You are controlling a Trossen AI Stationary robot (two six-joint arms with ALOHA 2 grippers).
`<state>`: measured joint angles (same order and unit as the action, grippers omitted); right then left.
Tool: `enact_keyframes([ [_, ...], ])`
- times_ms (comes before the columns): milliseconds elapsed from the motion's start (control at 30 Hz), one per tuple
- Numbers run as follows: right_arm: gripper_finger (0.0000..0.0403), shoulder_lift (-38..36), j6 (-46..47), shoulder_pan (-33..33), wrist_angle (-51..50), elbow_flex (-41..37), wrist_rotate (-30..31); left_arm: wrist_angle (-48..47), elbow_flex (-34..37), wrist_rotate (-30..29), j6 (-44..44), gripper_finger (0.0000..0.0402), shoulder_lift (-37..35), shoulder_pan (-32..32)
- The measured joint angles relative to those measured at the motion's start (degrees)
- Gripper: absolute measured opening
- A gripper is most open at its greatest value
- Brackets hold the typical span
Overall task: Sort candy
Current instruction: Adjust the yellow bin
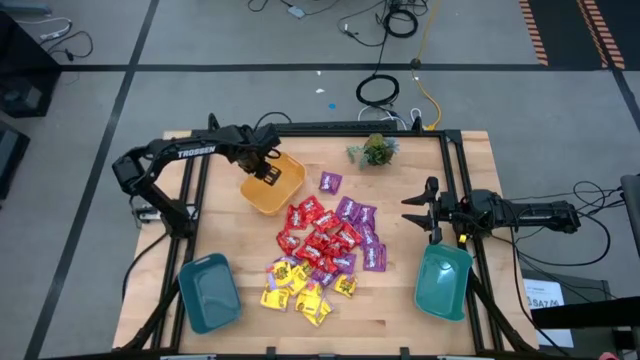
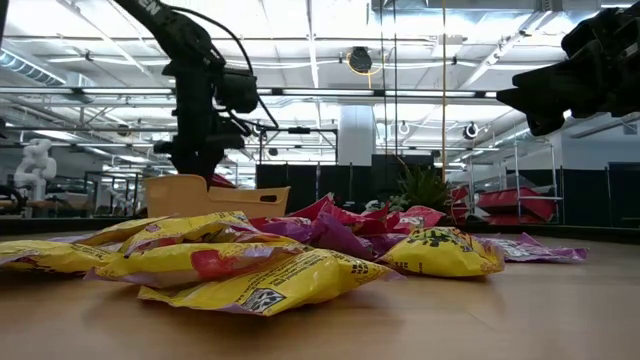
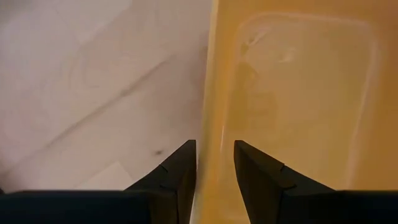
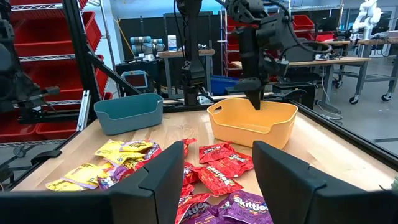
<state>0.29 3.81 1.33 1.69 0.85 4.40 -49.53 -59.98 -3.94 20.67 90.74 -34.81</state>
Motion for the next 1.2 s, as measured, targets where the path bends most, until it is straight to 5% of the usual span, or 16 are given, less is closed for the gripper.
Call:
enact_keyframes([
  [167, 0.0183, 0.0, 0.0, 0.0, 0.0, 0.0, 0.0, 0.7, 2.7, 0.0, 2.7, 0.0108, 0.0, 0.0],
  [400, 0.0183, 0.0, 0.0, 0.0, 0.0, 0.0, 0.0, 0.6, 3.0, -0.5, 5.7, 0.0013, 0.0, 0.1],
  [833, 0.0183, 0.0, 0.0, 0.0, 0.0, 0.0, 0.0, -9.6, 2.9, -5.4, 19.6, 0.0007, 0.0, -3.8],
  [1200, 0.0183, 0.0, 0.0, 0.0, 0.0, 0.0, 0.0, -8.0, 2.9, -4.0, 27.0, 0.0006, 0.0, -5.8],
])
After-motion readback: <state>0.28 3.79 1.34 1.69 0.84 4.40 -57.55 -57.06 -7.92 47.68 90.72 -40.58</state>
